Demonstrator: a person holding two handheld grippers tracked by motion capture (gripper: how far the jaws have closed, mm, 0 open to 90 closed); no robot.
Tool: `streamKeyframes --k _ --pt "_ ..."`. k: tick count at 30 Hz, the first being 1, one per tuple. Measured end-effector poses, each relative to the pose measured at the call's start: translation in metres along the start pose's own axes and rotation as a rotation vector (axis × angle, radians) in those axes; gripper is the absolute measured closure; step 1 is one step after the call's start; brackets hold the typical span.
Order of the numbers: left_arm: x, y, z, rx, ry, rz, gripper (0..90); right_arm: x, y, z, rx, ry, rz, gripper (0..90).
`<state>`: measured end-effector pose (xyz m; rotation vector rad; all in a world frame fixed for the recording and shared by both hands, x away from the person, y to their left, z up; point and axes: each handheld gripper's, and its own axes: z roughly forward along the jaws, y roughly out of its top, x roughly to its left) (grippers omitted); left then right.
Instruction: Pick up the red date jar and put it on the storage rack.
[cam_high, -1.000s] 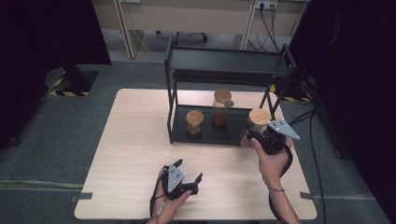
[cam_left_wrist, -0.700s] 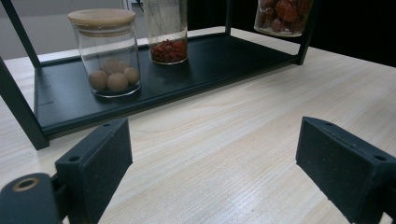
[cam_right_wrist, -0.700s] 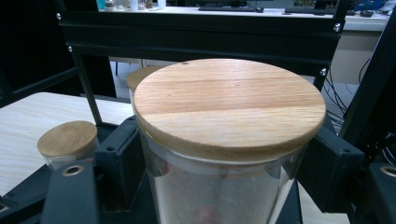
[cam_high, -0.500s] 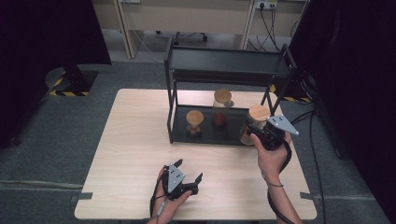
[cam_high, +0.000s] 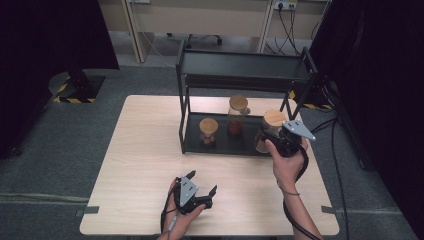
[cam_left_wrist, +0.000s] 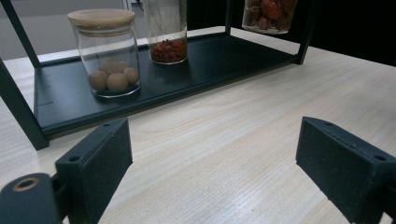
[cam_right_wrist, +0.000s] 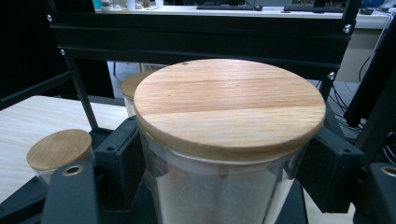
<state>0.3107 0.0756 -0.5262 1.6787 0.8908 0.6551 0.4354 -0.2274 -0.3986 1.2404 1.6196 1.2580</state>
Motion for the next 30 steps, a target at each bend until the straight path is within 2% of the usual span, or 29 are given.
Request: streamKeyframes --k 30 --pt "0.000 0.000 0.000 0.000 -0.001 0.001 10.3 0.003 0.005 0.029 0.016 -0.011 0.016 25.6"
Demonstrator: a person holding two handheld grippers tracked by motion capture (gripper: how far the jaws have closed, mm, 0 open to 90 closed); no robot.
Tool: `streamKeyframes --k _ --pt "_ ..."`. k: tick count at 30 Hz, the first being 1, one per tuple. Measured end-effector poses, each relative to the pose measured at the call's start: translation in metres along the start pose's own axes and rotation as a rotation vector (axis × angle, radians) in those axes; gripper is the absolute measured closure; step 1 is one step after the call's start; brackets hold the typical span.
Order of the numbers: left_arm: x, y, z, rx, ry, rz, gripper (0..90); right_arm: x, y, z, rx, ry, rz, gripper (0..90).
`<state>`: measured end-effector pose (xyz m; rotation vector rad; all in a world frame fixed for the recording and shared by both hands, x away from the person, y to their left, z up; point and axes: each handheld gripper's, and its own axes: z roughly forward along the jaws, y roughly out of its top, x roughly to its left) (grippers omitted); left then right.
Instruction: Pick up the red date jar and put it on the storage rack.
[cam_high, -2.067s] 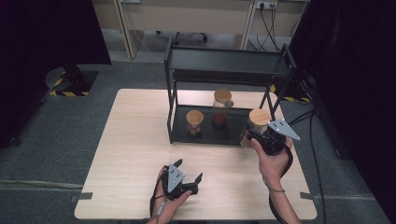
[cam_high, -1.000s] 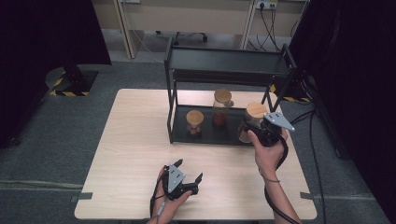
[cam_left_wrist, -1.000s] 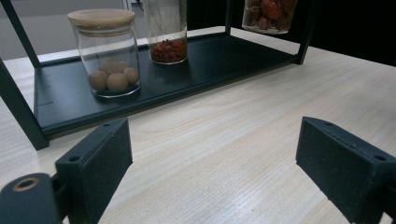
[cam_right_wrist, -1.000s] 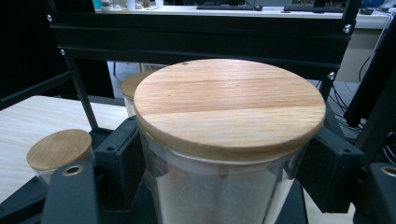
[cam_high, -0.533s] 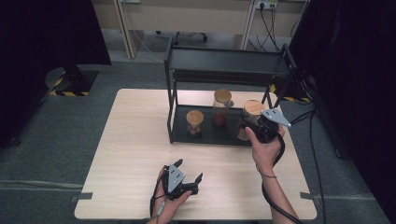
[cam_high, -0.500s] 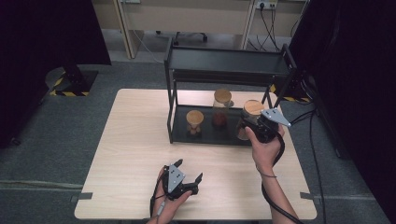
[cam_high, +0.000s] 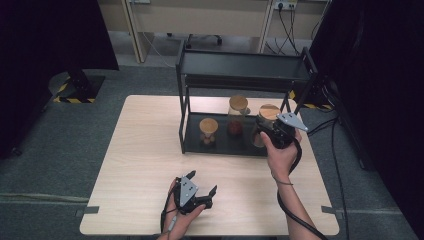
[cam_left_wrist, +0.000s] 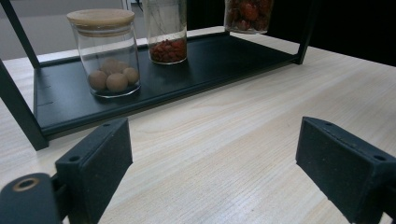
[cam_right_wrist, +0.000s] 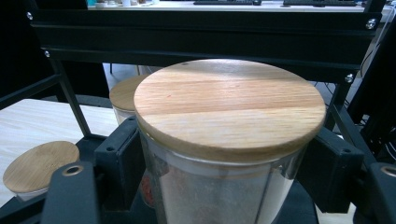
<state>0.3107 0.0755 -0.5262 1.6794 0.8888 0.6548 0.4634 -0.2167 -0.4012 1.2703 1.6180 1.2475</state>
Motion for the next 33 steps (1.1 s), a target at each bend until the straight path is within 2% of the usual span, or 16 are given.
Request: streamKeyframes --k 18,33 --pt "0.000 0.000 0.000 0.001 0.000 -0.001 10.3 -0.007 -0.002 0.013 0.016 -0.022 0.012 25.6" --pt "0.000 0.000 0.000 0.001 -0.001 0.000 10.4 -0.007 0.002 0.019 0.020 -0.024 0.009 25.6"
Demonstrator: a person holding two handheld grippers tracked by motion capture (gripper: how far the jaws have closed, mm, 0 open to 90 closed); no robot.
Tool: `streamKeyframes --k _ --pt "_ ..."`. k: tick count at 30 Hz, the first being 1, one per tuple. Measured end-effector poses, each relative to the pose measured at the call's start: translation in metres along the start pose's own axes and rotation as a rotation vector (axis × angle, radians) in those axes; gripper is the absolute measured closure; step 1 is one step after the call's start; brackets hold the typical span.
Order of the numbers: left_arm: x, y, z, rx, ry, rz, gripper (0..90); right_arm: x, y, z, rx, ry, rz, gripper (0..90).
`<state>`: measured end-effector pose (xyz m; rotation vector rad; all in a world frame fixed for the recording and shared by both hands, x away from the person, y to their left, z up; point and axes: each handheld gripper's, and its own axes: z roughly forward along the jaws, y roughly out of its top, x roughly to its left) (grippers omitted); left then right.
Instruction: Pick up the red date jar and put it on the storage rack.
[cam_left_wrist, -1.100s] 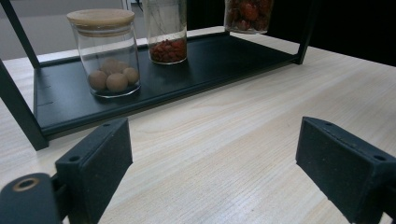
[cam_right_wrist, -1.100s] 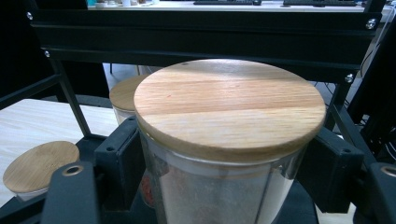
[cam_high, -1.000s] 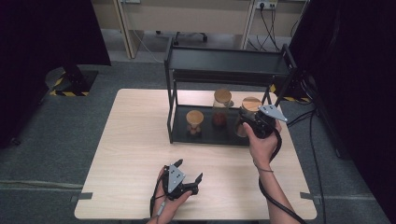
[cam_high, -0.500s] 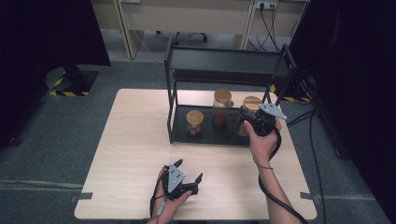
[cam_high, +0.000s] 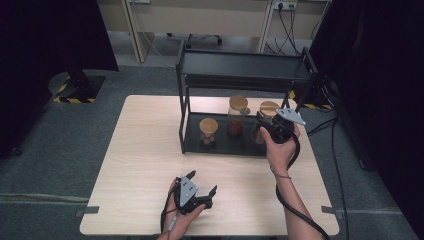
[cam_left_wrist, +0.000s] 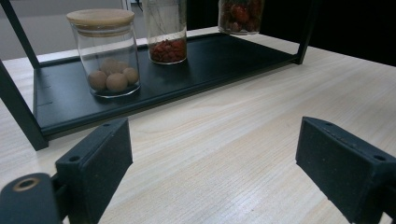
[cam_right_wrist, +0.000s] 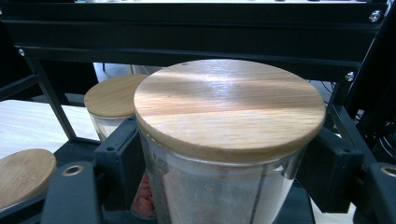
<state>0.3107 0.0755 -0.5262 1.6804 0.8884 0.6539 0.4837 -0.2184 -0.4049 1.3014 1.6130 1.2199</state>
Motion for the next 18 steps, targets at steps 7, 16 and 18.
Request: streamKeyframes --k 7,16,18 --pt "0.0000 0.0000 0.0000 0.001 0.000 0.001 10.4 0.0004 0.0013 0.0035 0.004 -0.001 -0.001 25.6" --pt "0.0000 0.0000 0.0001 0.000 -0.001 0.000 10.4 0.0009 0.0033 0.0077 0.007 -0.002 -0.001 25.6" --pt "-0.0001 0.0000 0.0000 0.001 -0.001 0.001 10.4 0.0011 0.0032 0.0096 0.010 -0.002 -0.001 25.6"
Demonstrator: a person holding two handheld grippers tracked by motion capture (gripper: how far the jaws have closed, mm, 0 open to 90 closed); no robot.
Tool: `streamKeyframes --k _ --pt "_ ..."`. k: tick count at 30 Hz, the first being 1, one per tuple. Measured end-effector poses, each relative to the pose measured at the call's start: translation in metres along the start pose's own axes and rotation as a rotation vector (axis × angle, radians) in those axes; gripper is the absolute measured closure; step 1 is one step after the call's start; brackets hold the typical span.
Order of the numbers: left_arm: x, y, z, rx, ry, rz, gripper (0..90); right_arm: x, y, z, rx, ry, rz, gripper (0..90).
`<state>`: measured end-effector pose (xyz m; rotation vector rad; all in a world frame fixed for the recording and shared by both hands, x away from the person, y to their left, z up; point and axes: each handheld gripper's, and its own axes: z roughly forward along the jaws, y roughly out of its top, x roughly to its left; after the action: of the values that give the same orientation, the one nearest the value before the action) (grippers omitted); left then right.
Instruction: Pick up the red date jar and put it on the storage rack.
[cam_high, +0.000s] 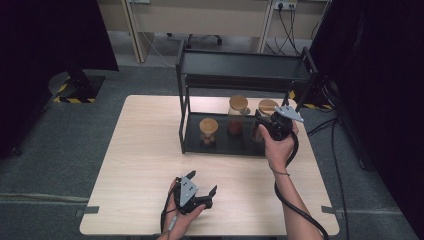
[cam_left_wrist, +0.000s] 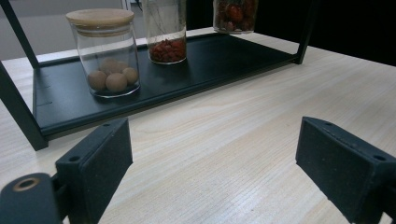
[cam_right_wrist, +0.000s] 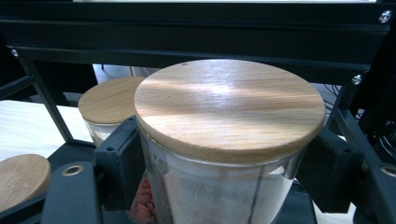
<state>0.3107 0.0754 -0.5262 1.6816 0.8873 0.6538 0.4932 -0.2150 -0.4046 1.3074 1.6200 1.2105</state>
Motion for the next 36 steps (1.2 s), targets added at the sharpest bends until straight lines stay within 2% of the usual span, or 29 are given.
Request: streamKeyframes --k 36 --pt "0.000 0.000 0.000 0.001 0.000 0.003 10.5 -0.003 -0.005 0.023 0.040 -0.020 0.012 25.6"
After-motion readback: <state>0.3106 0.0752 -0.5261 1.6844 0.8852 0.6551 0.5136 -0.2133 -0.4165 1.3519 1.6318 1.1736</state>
